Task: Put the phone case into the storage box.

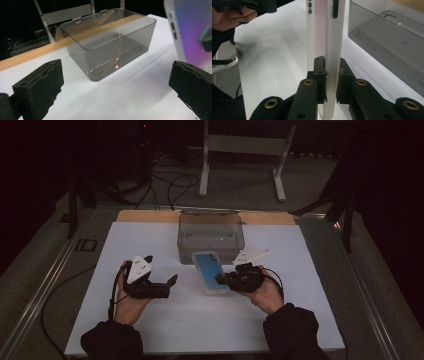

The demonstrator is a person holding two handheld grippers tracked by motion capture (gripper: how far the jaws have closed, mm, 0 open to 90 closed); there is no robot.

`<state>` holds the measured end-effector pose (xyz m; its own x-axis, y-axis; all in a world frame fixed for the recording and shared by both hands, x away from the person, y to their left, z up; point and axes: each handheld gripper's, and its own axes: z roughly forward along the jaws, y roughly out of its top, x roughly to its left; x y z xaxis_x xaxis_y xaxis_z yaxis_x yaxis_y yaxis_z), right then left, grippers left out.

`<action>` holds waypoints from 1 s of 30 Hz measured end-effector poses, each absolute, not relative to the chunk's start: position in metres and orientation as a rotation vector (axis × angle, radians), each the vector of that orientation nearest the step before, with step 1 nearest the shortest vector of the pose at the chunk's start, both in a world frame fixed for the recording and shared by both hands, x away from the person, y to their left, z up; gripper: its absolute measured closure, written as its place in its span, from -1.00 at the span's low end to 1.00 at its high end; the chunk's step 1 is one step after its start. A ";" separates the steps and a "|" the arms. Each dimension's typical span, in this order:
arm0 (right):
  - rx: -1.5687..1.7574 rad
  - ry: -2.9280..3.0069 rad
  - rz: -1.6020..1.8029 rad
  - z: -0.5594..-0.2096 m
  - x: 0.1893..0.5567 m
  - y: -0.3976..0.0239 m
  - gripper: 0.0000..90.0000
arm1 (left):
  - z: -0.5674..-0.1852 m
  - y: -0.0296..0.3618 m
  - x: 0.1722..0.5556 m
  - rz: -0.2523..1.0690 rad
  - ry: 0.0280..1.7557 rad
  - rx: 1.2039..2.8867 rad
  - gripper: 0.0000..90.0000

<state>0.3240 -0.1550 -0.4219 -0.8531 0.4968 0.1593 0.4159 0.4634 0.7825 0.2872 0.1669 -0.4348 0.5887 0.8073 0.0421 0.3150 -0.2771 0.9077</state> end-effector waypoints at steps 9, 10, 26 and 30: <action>0.835 2.578 1.347 -0.419 0.323 -0.156 0.82 | -0.444 0.184 0.279 0.650 0.940 1.850 -0.99; 0.837 2.575 1.343 -0.418 0.323 -0.156 0.82 | -0.445 0.185 0.278 0.653 0.944 1.846 -0.99; 0.916 2.540 1.335 -0.412 0.324 -0.158 0.82 | -0.468 0.217 0.253 0.683 1.022 1.805 -0.99; 0.929 2.529 1.332 -0.410 0.323 -0.159 0.82 | -0.474 0.224 0.246 0.702 1.039 1.801 -0.99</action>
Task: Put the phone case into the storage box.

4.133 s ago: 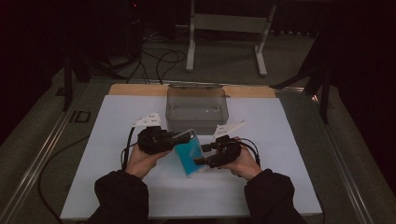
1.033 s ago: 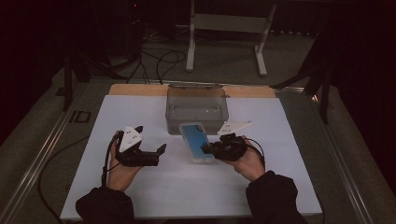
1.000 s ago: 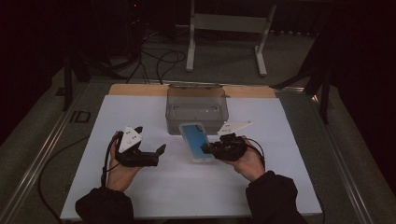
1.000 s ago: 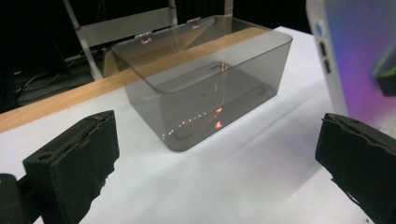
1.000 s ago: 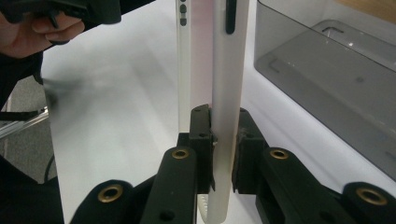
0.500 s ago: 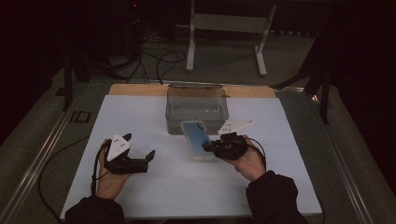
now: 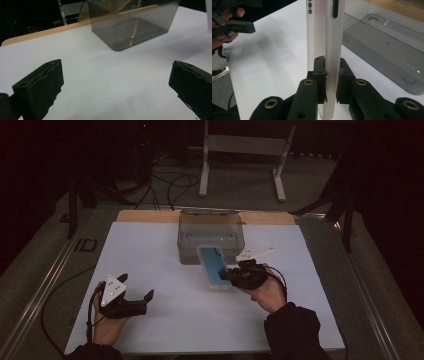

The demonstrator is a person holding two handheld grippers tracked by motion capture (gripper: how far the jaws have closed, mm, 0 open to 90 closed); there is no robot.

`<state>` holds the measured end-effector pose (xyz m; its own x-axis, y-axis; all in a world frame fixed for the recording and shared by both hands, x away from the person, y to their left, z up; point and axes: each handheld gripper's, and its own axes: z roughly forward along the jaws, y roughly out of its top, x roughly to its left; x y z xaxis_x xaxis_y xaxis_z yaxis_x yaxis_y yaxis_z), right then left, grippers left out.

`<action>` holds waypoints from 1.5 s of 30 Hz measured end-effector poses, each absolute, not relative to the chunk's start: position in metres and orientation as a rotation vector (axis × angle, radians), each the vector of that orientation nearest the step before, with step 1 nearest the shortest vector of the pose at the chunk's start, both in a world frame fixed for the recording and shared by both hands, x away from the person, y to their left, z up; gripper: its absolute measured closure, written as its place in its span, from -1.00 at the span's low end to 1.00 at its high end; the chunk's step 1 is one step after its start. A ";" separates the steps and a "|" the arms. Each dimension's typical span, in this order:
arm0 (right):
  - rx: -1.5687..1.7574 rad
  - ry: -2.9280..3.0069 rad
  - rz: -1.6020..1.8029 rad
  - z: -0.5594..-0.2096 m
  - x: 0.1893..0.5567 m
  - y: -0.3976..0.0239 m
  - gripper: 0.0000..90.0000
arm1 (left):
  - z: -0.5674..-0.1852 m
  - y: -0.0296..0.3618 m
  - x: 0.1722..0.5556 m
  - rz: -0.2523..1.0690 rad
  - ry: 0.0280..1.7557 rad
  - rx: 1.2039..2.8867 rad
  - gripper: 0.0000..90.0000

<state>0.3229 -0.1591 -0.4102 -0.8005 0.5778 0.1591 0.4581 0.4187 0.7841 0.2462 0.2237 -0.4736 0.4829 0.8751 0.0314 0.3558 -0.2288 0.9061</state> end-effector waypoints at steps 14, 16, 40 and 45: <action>1.047 2.547 1.298 -0.407 0.324 -0.163 0.82 | -0.487 0.236 0.235 0.734 1.083 1.778 -0.99; 1.058 2.553 1.291 -0.406 0.325 -0.164 0.82 | -0.487 0.237 0.235 0.749 1.091 1.767 -0.99; 1.296 2.556 1.168 -0.384 0.348 -0.179 0.82 | -0.492 0.237 0.232 0.801 1.116 1.756 -0.99; 1.337 2.551 1.137 -0.380 0.353 -0.180 0.82 | -0.492 0.235 0.232 0.808 1.110 1.762 -0.99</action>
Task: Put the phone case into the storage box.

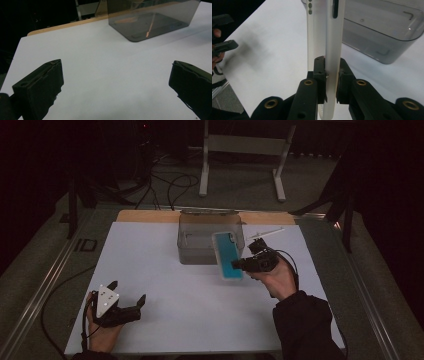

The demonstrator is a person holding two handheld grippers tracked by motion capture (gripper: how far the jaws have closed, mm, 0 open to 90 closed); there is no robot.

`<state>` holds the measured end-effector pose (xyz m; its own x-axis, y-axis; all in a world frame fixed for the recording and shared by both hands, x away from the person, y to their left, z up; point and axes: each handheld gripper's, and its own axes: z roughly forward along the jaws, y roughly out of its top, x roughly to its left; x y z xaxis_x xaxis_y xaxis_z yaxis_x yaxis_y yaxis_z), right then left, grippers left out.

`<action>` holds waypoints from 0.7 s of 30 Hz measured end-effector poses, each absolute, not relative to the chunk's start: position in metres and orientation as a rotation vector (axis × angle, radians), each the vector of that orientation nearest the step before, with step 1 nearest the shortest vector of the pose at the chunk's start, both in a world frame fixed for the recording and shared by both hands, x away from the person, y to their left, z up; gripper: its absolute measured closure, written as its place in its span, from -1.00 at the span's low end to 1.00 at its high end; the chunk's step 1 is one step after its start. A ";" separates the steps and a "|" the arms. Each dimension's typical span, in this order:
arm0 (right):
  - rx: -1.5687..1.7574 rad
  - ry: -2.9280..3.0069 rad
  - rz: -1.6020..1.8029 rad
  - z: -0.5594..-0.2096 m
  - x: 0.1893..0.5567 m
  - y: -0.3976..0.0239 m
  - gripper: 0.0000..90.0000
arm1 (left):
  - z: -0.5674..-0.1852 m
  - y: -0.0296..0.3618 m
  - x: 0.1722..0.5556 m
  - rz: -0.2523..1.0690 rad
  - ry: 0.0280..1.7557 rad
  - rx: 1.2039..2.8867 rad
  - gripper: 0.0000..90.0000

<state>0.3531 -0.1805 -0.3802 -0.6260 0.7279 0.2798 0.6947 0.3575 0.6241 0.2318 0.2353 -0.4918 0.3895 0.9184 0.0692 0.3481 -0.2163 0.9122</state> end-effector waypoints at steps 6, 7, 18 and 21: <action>1.362 2.546 1.123 -0.373 0.358 -0.180 0.82 | -0.491 0.236 0.231 0.816 1.113 1.756 -0.99; 1.368 2.549 1.117 -0.373 0.359 -0.180 0.82 | -0.491 0.236 0.231 0.817 1.112 1.757 -0.99; 1.412 2.539 1.085 -0.364 0.368 -0.179 0.82 | -0.491 0.236 0.231 0.824 1.113 1.754 -0.99; 1.425 2.531 1.085 -0.362 0.371 -0.179 0.82 | -0.491 0.235 0.231 0.823 1.112 1.757 -0.99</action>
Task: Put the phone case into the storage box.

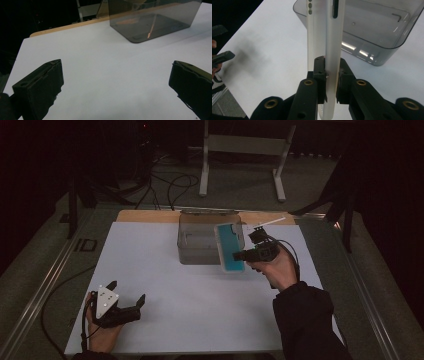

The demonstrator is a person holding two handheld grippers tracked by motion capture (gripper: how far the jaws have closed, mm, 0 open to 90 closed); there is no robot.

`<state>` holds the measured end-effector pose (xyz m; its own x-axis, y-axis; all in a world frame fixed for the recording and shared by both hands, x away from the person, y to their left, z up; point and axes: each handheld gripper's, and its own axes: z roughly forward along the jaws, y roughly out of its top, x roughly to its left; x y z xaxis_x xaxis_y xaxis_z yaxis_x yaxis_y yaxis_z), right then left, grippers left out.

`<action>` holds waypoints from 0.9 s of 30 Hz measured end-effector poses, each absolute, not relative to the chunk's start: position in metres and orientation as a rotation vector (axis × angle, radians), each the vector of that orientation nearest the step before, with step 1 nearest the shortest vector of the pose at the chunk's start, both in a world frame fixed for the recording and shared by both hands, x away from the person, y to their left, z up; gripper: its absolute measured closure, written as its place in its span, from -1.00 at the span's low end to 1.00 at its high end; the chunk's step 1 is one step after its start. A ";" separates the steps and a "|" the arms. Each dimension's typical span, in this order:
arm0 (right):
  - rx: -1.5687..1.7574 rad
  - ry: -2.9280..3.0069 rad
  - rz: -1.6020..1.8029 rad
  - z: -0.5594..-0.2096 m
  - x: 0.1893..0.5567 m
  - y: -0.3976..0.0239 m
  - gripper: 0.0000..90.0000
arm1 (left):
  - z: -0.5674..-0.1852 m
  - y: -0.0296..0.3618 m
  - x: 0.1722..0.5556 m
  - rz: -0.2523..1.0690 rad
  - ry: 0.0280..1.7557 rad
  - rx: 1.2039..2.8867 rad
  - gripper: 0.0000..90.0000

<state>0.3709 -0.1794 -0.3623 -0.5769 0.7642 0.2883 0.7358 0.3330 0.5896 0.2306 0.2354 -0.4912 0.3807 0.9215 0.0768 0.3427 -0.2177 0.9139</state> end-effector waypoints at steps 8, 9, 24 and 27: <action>1.461 2.515 1.070 -0.357 0.377 -0.180 0.82 | -0.491 0.235 0.230 0.824 1.114 1.753 -0.99; 1.469 2.512 1.069 -0.356 0.378 -0.180 0.82 | -0.491 0.235 0.230 0.825 1.114 1.753 -0.99; 1.515 2.482 1.043 -0.350 0.391 -0.179 0.82 | -0.491 0.234 0.230 0.829 1.111 1.756 -0.99; 1.524 2.477 1.039 -0.349 0.393 -0.178 0.82 | -0.491 0.234 0.230 0.831 1.110 1.757 -0.99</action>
